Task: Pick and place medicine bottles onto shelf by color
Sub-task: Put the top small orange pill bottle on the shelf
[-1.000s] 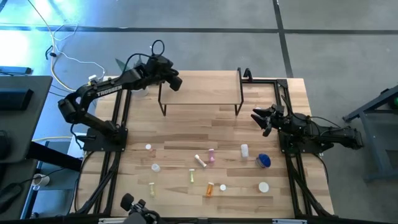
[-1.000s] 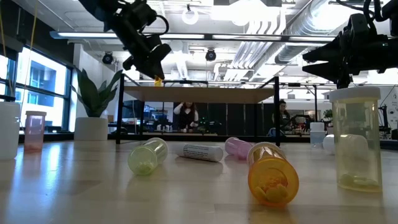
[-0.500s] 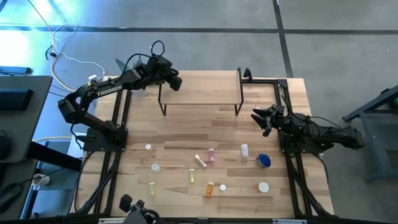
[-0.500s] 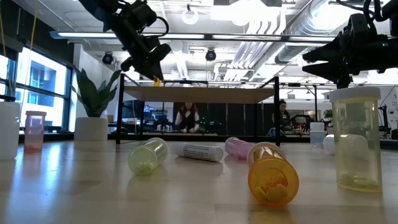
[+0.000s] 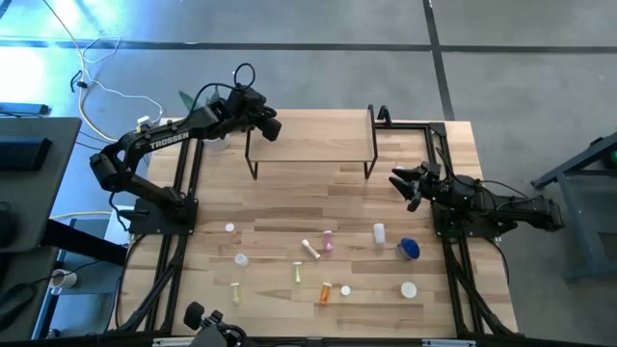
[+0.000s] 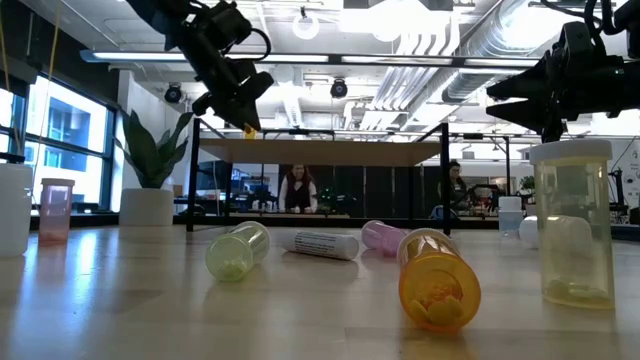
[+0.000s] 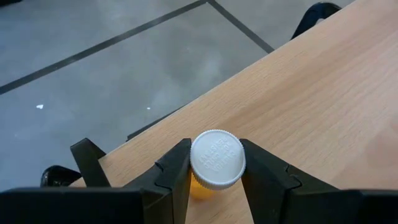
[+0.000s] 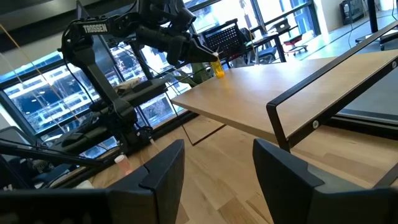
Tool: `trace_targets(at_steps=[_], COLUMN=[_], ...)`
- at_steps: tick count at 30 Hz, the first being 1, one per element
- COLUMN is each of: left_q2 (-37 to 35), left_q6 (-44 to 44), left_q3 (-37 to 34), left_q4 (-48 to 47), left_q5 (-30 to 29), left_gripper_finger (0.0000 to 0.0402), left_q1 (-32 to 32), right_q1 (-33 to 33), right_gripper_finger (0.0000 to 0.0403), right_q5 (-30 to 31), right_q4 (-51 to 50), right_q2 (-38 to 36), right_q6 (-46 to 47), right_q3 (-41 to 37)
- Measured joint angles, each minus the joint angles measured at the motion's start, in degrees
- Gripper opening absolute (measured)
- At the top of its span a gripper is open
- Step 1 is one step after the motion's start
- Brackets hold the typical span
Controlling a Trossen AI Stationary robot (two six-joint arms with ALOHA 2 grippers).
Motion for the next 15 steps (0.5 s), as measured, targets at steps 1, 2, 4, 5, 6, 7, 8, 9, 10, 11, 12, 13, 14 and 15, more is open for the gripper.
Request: trace_targets(at_steps=[1, 2, 4, 5, 6, 7, 8, 9, 10, 11, 12, 13, 14, 15], left_q2=[0.0, 0.0, 0.0, 0.0, 0.0, 0.0, 0.0, 0.0, 0.0, 0.0, 0.0, 0.0, 0.0, 0.0], left_q6=[0.0, 0.0, 0.0, 0.0, 0.0, 0.0, 0.0, 0.0, 0.0, 0.0, 0.0, 0.0, 0.0, 0.0], left_q3=[0.0, 0.0, 0.0, 0.0, 0.0, 0.0, 0.0, 0.0, 0.0, 0.0, 0.0, 0.0, 0.0, 0.2], left_q4=[0.0, 0.0, 0.0, 0.0, 0.0, -0.1, -0.3, -0.4, -0.3, -0.2, -0.1, 0.1, 0.4, 0.3], left_q5=[0.0, 0.0, 0.0, 0.0, 0.0, 0.1, 0.1, 0.1, 0.0, 0.0, 0.0, 0.1, 0.1, 0.1], left_gripper_finger=[0.0113, 0.0114, 0.0118, 0.0121, 0.0125, 0.0131, 0.0137, 0.0144, 0.0150, 0.0157, 0.0165, 0.0172, 0.0178, 0.0185], left_q1=[0.0, 0.0, 0.0, 0.0, 0.0, 0.0, 0.0, 0.0, 0.0, 0.0, 0.0, 0.0, 0.0, 0.0], right_q1=[0.0, 0.0, 0.0, 0.0, 0.0, 0.0, 0.0, 0.0, 0.0, 0.0, 0.0, 0.0, 0.0, 0.0], right_gripper_finger=[0.0181, 0.0181, 0.0181, 0.0181, 0.0181, 0.0181, 0.0181, 0.0181, 0.0181, 0.0181, 0.0181, 0.0181, 0.0181, 0.0181], right_q5=[0.0, 0.0, 0.0, 0.0, 0.0, 0.0, 0.0, 0.0, 0.0, 0.0, 0.0, 0.0, 0.0, 0.0], right_q4=[0.0, 0.0, 0.0, 0.0, 0.0, 0.0, 0.0, 0.0, 0.0, 0.0, 0.0, 0.0, 0.0, 0.0], right_q2=[0.0, 0.0, 0.0, 0.0, 0.0, 0.0, 0.0, 0.0, 0.0, 0.0, 0.0, 0.0, 0.0, 0.0], right_q6=[0.0, 0.0, 0.0, 0.0, 0.0, 0.0, 0.0, 0.0, 0.0, 0.0, 0.0, 0.0, 0.0, 0.0], right_q3=[0.0, 0.0, 0.0, 0.0, 0.0, 0.0, 0.0, 0.0, 0.0, 0.0, 0.0, 0.0, 0.0, 0.0])
